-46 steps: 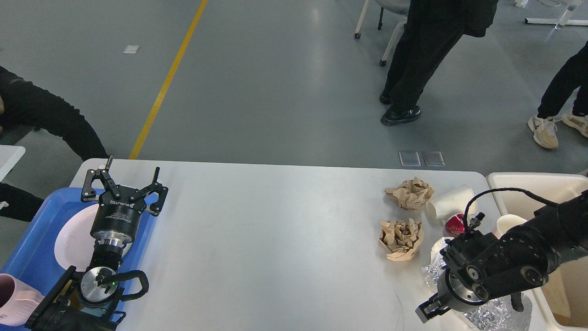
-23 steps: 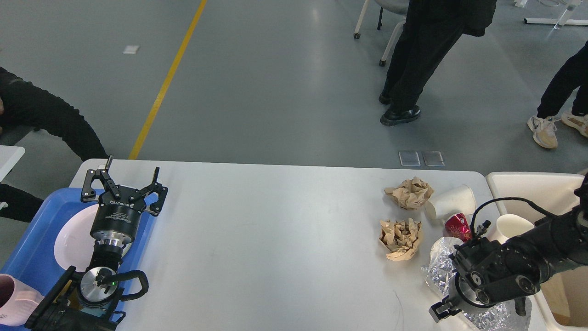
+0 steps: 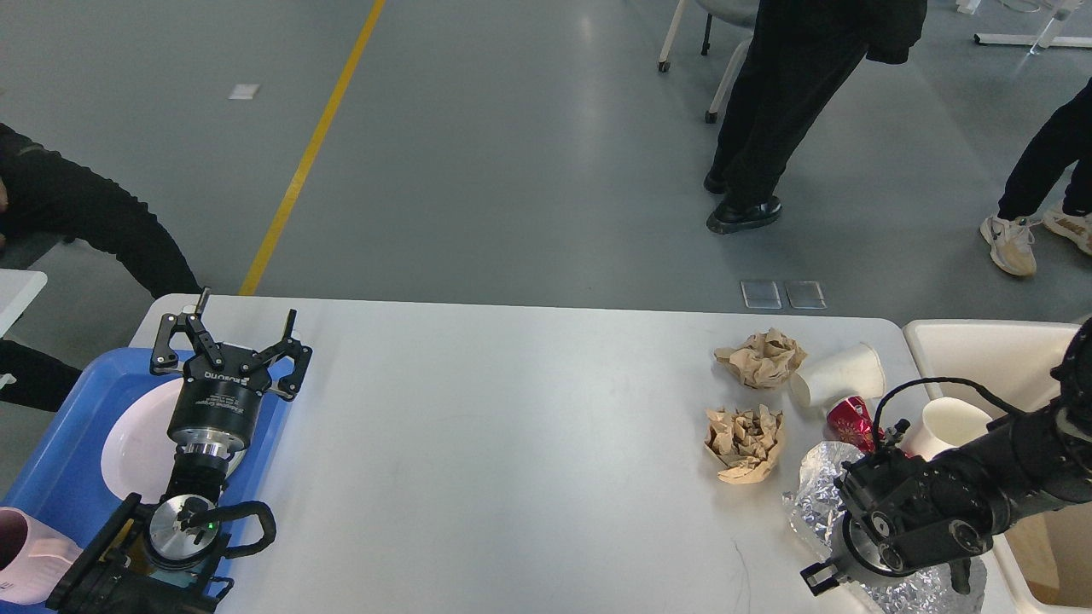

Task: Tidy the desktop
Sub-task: 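Lower the right gripper onto the crumpled foil and close on it, then lift the foil with the right gripper and carry it into the bin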

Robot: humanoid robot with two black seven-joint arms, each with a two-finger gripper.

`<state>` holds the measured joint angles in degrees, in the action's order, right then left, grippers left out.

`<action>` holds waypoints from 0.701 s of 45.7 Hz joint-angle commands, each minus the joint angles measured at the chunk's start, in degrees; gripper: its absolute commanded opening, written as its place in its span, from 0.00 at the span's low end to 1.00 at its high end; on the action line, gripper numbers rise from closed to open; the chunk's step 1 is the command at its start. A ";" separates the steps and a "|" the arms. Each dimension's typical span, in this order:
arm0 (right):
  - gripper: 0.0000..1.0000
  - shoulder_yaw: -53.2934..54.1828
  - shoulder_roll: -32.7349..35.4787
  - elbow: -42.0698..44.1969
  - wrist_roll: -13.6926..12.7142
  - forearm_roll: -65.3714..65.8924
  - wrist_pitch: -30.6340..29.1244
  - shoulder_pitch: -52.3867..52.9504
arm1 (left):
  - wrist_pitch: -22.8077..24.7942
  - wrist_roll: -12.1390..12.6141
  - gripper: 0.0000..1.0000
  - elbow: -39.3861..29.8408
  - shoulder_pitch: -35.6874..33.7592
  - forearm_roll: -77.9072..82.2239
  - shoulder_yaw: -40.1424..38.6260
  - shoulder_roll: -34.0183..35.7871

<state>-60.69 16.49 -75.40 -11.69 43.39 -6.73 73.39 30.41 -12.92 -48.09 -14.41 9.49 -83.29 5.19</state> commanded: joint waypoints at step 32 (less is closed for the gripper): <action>0.00 -6.45 5.39 -17.67 2.20 -38.54 -28.68 42.60 | 0.09 0.00 0.96 0.01 0.00 0.00 0.06 -0.01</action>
<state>-63.26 22.32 -92.92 -9.40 14.62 -29.04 106.13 30.47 -12.92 -48.09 -14.42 9.49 -83.25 5.18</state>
